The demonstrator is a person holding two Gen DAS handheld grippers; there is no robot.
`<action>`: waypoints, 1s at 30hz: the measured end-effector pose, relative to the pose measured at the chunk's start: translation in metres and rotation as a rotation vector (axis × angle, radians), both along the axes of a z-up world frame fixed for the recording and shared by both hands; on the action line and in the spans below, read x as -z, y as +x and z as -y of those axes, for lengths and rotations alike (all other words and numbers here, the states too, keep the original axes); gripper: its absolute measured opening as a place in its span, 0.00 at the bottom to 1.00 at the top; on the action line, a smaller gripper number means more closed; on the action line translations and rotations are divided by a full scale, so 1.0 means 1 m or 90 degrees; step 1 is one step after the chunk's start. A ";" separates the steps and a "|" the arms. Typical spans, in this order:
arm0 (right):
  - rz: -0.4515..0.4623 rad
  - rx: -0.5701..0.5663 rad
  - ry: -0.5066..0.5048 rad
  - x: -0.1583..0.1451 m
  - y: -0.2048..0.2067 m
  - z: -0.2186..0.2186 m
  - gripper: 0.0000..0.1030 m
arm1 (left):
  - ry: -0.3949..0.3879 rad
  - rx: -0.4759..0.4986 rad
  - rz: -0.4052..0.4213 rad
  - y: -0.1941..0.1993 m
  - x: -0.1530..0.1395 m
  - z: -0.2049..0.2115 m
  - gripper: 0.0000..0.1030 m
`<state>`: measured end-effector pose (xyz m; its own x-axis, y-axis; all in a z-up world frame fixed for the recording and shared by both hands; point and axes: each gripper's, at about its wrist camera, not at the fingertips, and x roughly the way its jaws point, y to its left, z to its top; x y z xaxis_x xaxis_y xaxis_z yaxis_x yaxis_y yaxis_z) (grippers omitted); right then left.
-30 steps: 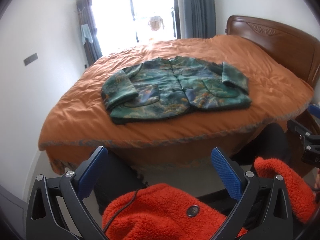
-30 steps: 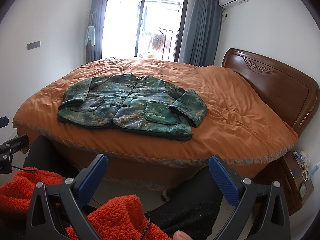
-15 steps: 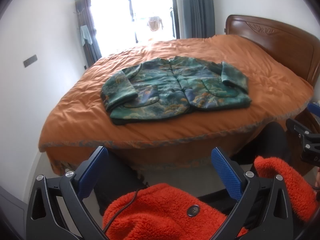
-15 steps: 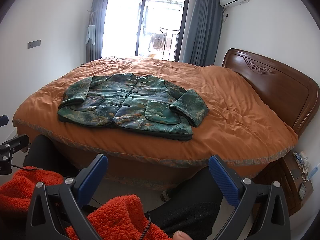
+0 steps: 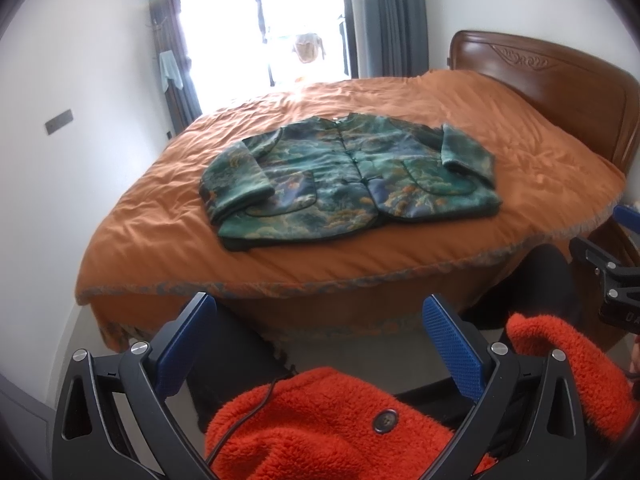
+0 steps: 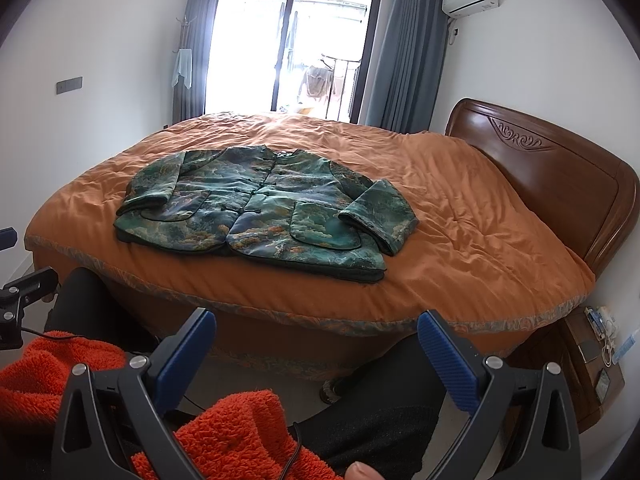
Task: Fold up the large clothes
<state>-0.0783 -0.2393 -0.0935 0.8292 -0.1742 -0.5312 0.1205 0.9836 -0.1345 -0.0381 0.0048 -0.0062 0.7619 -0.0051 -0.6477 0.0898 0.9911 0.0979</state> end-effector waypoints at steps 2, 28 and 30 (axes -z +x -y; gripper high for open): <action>-0.001 0.000 0.000 0.000 -0.001 0.001 1.00 | 0.001 0.001 0.000 0.000 0.000 0.000 1.00; -0.010 -0.002 0.000 0.003 0.002 -0.007 1.00 | -0.001 -0.003 -0.006 0.007 0.002 0.004 1.00; -0.012 -0.002 0.002 0.004 0.003 -0.007 1.00 | 0.001 -0.004 -0.006 0.007 0.002 0.005 1.00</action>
<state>-0.0750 -0.2323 -0.0972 0.8198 -0.1701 -0.5468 0.1153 0.9843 -0.1335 -0.0314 0.0001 -0.0087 0.7556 0.0003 -0.6550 0.0845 0.9916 0.0979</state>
